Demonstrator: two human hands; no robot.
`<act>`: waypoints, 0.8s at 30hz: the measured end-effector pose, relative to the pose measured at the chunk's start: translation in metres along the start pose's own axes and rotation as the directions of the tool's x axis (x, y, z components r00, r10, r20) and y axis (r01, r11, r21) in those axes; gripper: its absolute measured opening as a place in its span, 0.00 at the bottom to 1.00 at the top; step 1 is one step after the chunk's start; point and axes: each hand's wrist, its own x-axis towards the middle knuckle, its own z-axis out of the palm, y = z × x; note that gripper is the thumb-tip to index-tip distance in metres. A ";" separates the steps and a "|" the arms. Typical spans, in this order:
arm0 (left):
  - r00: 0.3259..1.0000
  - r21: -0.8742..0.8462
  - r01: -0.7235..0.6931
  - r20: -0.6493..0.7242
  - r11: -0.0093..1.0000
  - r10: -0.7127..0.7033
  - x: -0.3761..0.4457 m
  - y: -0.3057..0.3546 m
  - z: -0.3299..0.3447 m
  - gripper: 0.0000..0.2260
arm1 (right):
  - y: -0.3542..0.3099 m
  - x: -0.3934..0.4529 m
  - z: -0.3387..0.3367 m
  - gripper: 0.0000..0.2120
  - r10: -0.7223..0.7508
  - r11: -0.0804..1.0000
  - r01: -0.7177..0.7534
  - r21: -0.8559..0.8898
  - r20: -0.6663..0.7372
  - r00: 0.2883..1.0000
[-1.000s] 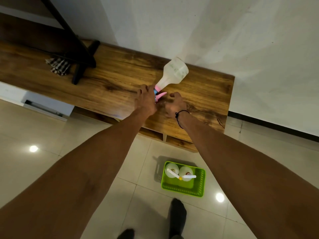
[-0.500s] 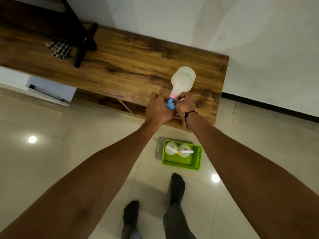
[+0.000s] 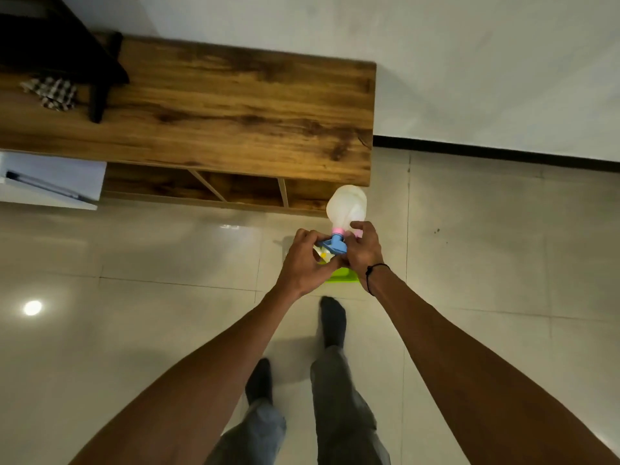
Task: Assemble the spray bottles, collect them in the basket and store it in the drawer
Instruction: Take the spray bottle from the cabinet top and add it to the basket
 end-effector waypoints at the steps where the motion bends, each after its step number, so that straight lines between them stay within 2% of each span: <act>1: 1.000 -0.019 0.007 0.024 1.000 -0.007 -0.003 -0.005 0.007 0.25 | 0.010 0.000 -0.003 0.16 0.008 1.000 -0.007 0.005 -0.012 1.000; 4: 0.992 -0.074 0.091 0.098 0.993 -0.084 -0.007 -0.020 0.030 0.22 | 0.039 0.006 -0.007 0.16 0.041 0.999 -0.041 0.013 -0.019 0.999; 10: 0.961 -0.142 0.251 0.153 0.958 -0.229 0.010 -0.056 0.081 0.15 | 0.081 0.040 -0.012 0.16 0.132 0.990 -0.129 0.062 -0.043 0.990; 14: 0.948 -0.133 0.281 0.194 0.950 -0.253 0.029 -0.070 0.113 0.19 | 0.103 0.068 -0.023 0.16 0.183 0.979 -0.176 0.102 -0.068 0.981; 19: 0.915 -0.166 0.356 0.261 0.920 -0.307 0.056 -0.069 0.145 0.16 | 0.117 0.099 -0.044 0.17 0.195 0.981 -0.195 0.016 -0.127 0.972; 24: 0.892 -0.232 0.416 0.293 0.879 -0.344 0.073 -0.084 0.169 0.11 | 0.134 0.140 -0.049 0.18 0.285 0.956 -0.290 -0.038 -0.094 0.954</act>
